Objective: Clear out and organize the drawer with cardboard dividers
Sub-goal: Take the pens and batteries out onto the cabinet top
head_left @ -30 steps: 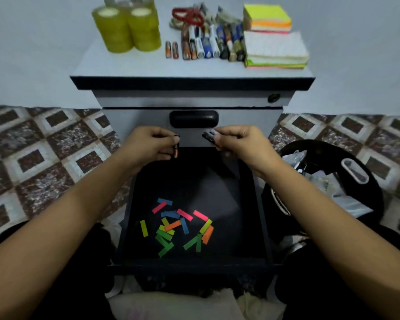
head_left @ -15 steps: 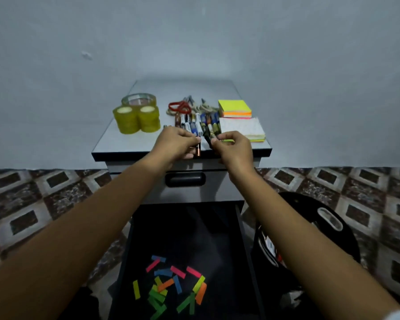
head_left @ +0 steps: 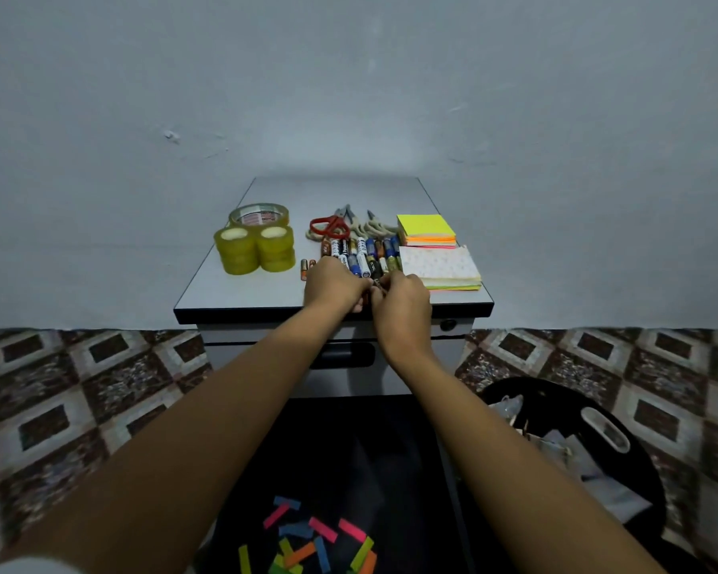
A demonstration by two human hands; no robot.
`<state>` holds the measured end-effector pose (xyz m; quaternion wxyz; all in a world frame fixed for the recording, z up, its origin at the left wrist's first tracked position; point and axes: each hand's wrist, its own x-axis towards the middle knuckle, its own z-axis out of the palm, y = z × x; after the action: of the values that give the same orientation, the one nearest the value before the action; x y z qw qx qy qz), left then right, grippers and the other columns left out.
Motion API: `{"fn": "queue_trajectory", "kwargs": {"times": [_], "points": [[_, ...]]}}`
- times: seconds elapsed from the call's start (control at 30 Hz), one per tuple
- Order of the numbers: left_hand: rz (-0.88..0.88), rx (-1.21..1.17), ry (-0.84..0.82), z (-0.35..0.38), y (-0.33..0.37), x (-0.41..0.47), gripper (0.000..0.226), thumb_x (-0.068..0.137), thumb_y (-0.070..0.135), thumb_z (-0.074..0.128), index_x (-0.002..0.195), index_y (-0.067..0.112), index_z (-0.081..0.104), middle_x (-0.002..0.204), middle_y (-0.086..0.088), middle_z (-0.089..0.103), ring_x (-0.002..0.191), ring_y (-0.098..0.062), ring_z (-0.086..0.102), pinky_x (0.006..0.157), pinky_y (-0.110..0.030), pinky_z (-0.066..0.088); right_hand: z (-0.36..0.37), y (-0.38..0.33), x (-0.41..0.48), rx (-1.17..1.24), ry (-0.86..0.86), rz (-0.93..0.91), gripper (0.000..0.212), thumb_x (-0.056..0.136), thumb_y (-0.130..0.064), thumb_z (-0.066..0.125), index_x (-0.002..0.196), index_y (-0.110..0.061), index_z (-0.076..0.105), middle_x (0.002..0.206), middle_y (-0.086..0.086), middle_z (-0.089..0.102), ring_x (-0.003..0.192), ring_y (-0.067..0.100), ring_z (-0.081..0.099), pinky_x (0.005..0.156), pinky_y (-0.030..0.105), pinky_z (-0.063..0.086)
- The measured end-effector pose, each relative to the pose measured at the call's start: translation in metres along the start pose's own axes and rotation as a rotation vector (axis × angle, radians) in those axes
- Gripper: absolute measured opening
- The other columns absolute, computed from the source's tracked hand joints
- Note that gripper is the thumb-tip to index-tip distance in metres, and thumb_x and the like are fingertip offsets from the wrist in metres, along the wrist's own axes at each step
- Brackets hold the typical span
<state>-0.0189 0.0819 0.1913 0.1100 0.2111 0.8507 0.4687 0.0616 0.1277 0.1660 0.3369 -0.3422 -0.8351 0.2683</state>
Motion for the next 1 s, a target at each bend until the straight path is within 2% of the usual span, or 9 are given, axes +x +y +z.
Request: {"fn": "queue_trajectory", "kwargs": {"times": [0.13,0.27,0.37,0.47,0.6,0.7,0.77,0.87,1.0], "points": [[0.014,-0.057,-0.025,-0.002,-0.002,-0.003,0.022,0.086,0.014,0.067,0.066,0.007,0.061,0.063,-0.009,0.063,0.051,-0.018,0.061,0.062,-0.03,0.057,0.002,0.005,0.001,-0.067,-0.044,-0.056,0.024,0.095,-0.017,0.048,0.103,-0.002,0.066,0.107,0.017,0.059,0.096,0.027,0.054,0.068,0.023,0.029],[0.147,0.004,-0.055,-0.009,-0.008,-0.01,0.009,0.088,0.011,0.062,0.083,0.005,0.068,0.075,-0.005,0.062,0.065,-0.014,0.058,0.06,-0.024,0.053,-0.005,0.008,0.001,-0.067,-0.087,-0.116,0.026,0.095,-0.012,0.047,0.108,0.001,0.065,0.11,0.018,0.061,0.1,0.03,0.056,0.073,0.026,0.036],[0.298,0.19,-0.044,-0.016,-0.017,-0.017,0.017,0.088,0.016,0.062,0.098,0.008,0.071,0.09,0.001,0.064,0.083,-0.008,0.054,0.072,-0.017,0.037,-0.011,0.013,-0.001,-0.078,-0.104,-0.196,0.024,0.093,-0.009,0.049,0.104,0.002,0.066,0.104,0.018,0.065,0.096,0.032,0.058,0.075,0.031,0.039],[0.358,0.217,-0.089,-0.02,-0.025,-0.022,0.021,0.087,0.019,0.063,0.104,0.011,0.071,0.102,0.0,0.069,0.083,-0.005,0.053,0.07,-0.012,0.034,-0.01,0.023,-0.002,-0.11,-0.119,-0.272,0.024,0.09,-0.012,0.055,0.107,0.0,0.067,0.105,0.018,0.067,0.098,0.035,0.057,0.082,0.036,0.043],[0.399,0.213,-0.079,-0.019,-0.03,-0.024,0.022,0.087,0.018,0.064,0.107,0.012,0.07,0.103,-0.001,0.069,0.077,-0.006,0.052,0.07,-0.014,0.036,-0.005,0.029,-0.002,-0.178,-0.125,-0.318,0.027,0.091,-0.017,0.057,0.114,-0.005,0.065,0.112,0.012,0.066,0.103,0.035,0.053,0.086,0.039,0.043],[0.399,0.2,-0.064,-0.016,-0.03,-0.023,0.024,0.087,0.018,0.063,0.108,0.01,0.07,0.11,-0.003,0.068,0.097,-0.013,0.06,0.084,-0.02,0.042,-0.004,0.027,0.0,-0.188,-0.099,-0.309,0.029,0.092,-0.018,0.055,0.118,-0.008,0.064,0.116,0.01,0.065,0.105,0.032,0.051,0.088,0.039,0.042],[0.404,0.212,-0.056,-0.016,-0.03,-0.023,0.024,0.088,0.018,0.062,0.109,0.01,0.07,0.111,-0.004,0.068,0.103,-0.015,0.06,0.086,-0.021,0.042,-0.004,0.026,0.0,-0.193,-0.093,-0.302,0.03,0.093,-0.019,0.054,0.12,-0.008,0.062,0.118,0.01,0.064,0.107,0.031,0.049,0.089,0.04,0.042],[0.429,0.248,0.034,-0.02,-0.033,-0.022,0.024,0.091,0.019,0.058,0.11,0.009,0.069,0.11,-0.005,0.067,0.1,-0.017,0.06,0.083,-0.022,0.042,-0.004,0.026,-0.001,-0.204,-0.077,-0.304,0.033,0.094,-0.022,0.053,0.125,-0.011,0.059,0.121,0.009,0.061,0.112,0.03,0.048,0.091,0.041,0.041],[0.361,0.373,0.264,-0.036,-0.046,-0.008,0.026,0.094,0.021,0.051,0.113,0.011,0.064,0.112,-0.009,0.062,0.103,-0.024,0.054,0.089,-0.04,0.046,-0.002,0.025,-0.003,-0.205,-0.019,-0.362,0.033,0.091,-0.025,0.058,0.122,-0.014,0.062,0.12,0.01,0.06,0.113,0.03,0.049,0.085,0.04,0.037]]}}
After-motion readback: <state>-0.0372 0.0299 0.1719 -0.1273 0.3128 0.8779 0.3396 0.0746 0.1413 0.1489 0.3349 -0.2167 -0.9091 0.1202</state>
